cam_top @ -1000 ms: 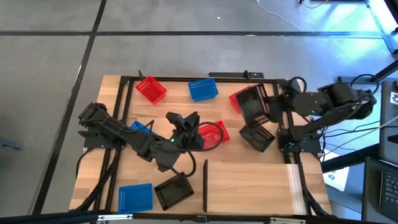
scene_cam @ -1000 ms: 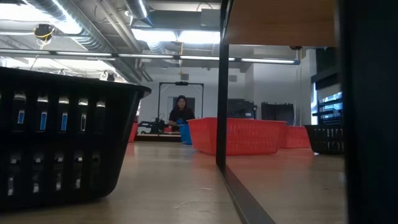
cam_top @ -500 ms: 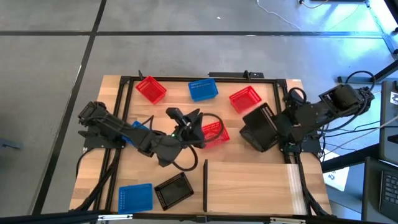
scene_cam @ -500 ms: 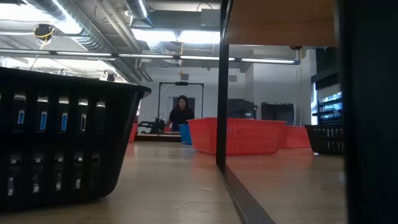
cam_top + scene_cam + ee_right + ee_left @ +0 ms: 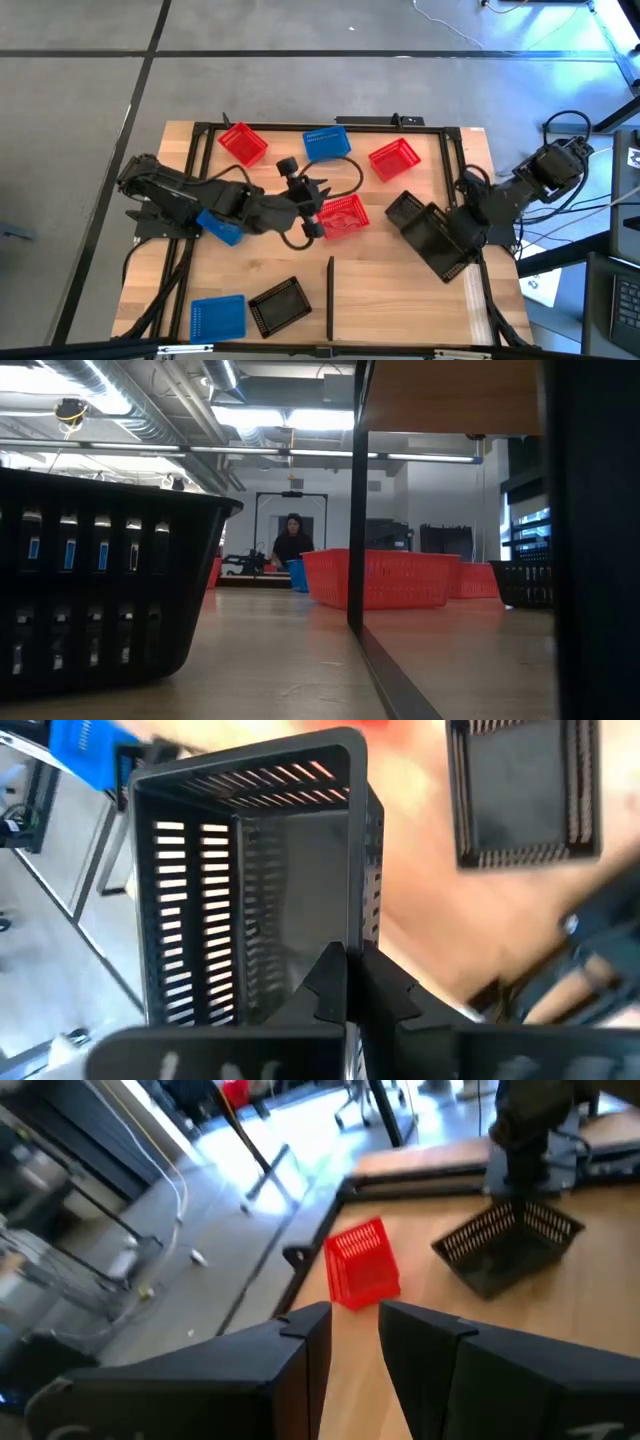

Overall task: Stack baskets on shelf by color
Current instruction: Put the top left black bin on the shelf

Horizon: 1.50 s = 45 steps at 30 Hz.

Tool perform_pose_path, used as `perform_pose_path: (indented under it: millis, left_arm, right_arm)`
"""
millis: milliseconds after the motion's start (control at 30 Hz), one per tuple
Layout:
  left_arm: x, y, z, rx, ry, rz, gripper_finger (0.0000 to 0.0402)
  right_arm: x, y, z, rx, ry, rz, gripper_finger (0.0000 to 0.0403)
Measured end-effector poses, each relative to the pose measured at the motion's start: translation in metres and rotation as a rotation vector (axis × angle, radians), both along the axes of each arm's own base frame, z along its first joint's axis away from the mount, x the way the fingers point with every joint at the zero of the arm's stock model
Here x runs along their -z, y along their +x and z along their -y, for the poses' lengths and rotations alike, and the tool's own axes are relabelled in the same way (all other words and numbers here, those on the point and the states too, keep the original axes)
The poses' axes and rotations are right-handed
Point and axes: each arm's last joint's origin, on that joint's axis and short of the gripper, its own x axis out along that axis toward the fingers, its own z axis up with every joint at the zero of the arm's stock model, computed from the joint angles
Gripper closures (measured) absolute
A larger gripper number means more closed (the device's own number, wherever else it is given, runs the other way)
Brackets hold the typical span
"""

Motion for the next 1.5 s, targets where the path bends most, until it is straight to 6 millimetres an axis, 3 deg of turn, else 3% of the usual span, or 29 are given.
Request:
perform_pose_path:
  millis: [300,567,767,1000,1500]
  left_arm:
    - [0.007,-0.001,-0.003,0.070,-0.035,-0.081,0.0319]
    - [0.007,-0.001,-0.003,0.101,-0.017,-0.109,0.0319]
    - [0.007,-0.001,-0.003,0.110,-0.009,-0.117,0.0319]
    - [0.007,-0.001,-0.003,0.112,-0.002,-0.122,0.0319]
    - [0.007,-0.001,-0.003,0.112,-0.002,-0.122,0.0319]
  right_arm:
    - [0.016,0.010,-0.046,0.083,0.057,-0.172,0.0403]
    - [0.044,0.022,-0.098,0.198,-0.001,-0.311,0.0402]
    - [0.063,0.028,-0.126,0.263,-0.035,-0.398,0.0400]
    - [0.070,0.032,-0.137,0.243,-0.021,-0.421,0.0390]
    - [0.070,0.031,-0.136,0.201,-0.040,-0.436,0.0376]
